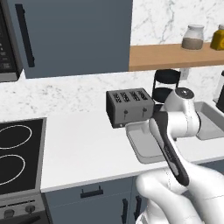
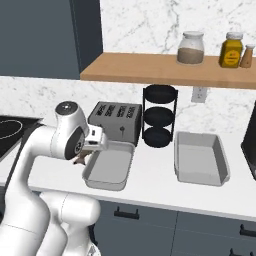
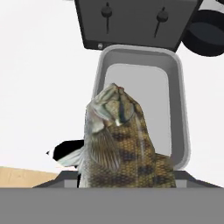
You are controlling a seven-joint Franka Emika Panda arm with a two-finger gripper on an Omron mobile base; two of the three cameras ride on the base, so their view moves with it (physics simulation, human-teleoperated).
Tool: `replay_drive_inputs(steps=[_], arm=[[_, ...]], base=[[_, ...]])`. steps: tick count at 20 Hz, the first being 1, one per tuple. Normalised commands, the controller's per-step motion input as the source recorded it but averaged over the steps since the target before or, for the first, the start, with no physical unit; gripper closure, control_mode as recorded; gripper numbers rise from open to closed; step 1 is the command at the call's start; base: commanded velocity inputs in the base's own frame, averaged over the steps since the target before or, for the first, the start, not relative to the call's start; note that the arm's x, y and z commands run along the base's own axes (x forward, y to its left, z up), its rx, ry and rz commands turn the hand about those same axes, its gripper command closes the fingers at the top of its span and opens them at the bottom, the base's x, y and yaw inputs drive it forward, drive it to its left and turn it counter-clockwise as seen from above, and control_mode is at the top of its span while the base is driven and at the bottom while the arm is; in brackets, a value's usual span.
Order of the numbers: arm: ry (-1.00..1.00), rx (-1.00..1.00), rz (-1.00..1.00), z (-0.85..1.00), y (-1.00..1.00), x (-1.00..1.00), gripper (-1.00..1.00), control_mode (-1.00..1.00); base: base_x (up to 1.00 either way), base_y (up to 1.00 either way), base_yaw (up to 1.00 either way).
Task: Place one tomato and one fish in each tupperware on the nearby counter, to pack two identical lunches.
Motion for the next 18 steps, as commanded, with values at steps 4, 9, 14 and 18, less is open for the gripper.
replay_drive_inputs(steps=[4, 9, 14, 18], arm=[[0.03, 0.00, 0.00, -0.58, -0.35, 0.93, 1.00, -1.00], [0.12, -0.02, 0.00, -0.74, -0.22, 0.80, 1.00, -1.00], [0.04, -0.02, 0.00, -0.44, -0.01, 0.69, 1.00, -1.00], [0.02, 0.00, 0.00, -0.30, -0.27, 0.69, 1.00, -1.00]], base=[[0.00, 0.00, 0.00], [0.00, 0.00, 0.00], [0.00, 0.00, 0.00], [0.00, 0.00, 0.00]])
